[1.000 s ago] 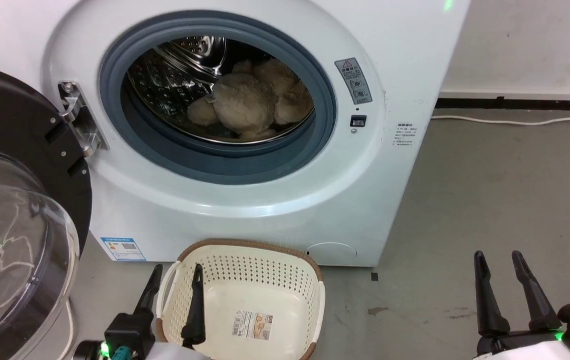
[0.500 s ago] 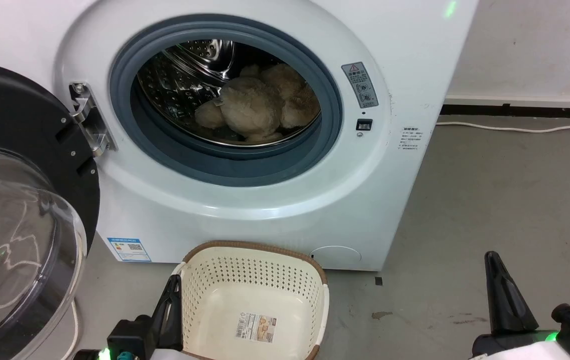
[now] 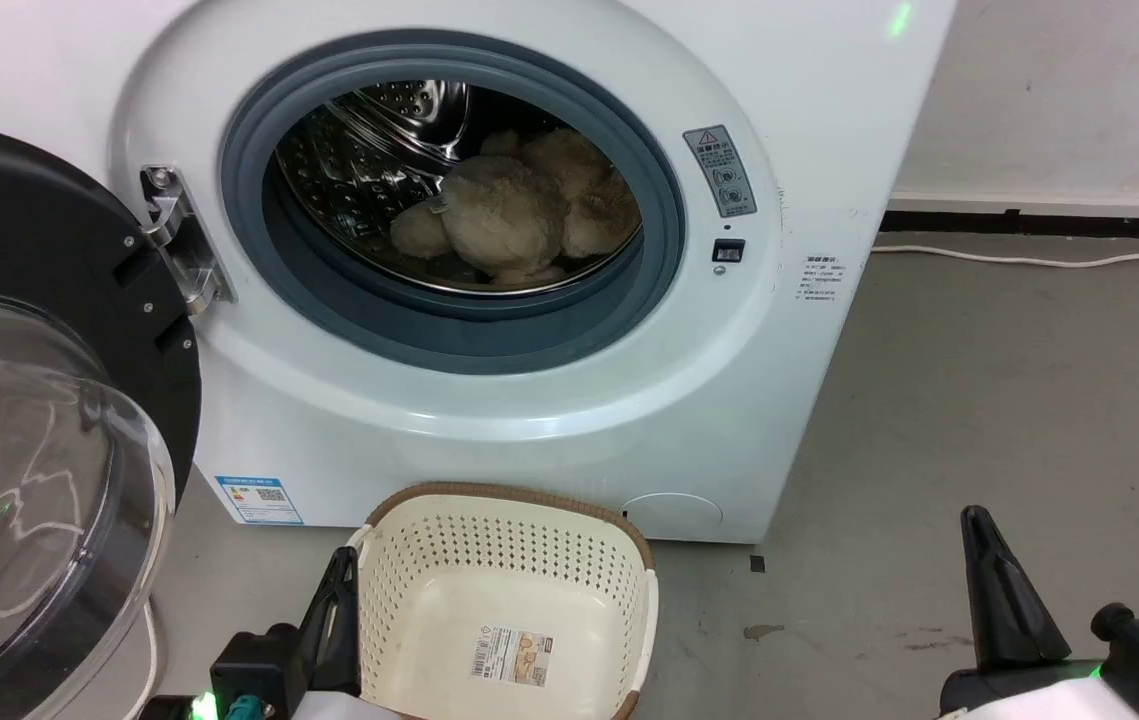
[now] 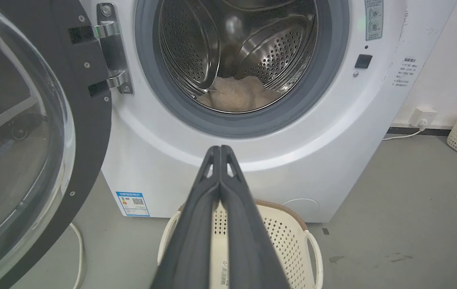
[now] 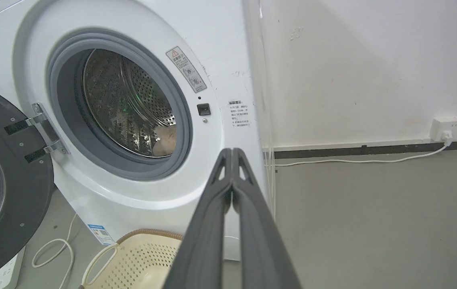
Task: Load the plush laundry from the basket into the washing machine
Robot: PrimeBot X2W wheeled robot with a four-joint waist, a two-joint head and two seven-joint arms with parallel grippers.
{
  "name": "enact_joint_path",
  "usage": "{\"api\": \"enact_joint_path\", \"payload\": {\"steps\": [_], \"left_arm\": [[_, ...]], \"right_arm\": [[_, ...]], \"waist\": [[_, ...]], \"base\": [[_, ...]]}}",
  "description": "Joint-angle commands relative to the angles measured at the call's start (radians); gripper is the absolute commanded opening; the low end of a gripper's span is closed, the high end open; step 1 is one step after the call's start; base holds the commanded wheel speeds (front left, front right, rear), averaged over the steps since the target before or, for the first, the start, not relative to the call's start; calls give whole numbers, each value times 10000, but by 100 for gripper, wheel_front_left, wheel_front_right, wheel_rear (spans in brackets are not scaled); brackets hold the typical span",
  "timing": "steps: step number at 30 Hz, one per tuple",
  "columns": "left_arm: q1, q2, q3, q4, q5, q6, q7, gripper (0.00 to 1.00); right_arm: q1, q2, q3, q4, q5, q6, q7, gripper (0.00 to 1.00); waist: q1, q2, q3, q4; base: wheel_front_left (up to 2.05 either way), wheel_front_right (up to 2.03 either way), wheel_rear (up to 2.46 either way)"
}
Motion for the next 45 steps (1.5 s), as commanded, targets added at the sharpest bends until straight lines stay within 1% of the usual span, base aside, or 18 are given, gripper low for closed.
{"api": "enact_joint_path", "payload": {"steps": [1, 45], "left_arm": [[-58, -24, 53, -73, 98, -54, 69, 0], [-219, -95, 421, -589, 522, -226, 946, 0]], "right_arm": [[-109, 7, 14, 7, -140, 1, 81, 0], [-397, 19, 51, 27, -1051, 4, 964, 0]], "waist": [[0, 0, -3, 2], [0, 0, -73, 63]], "base": [[0, 0, 0], [0, 0, 0]]}}
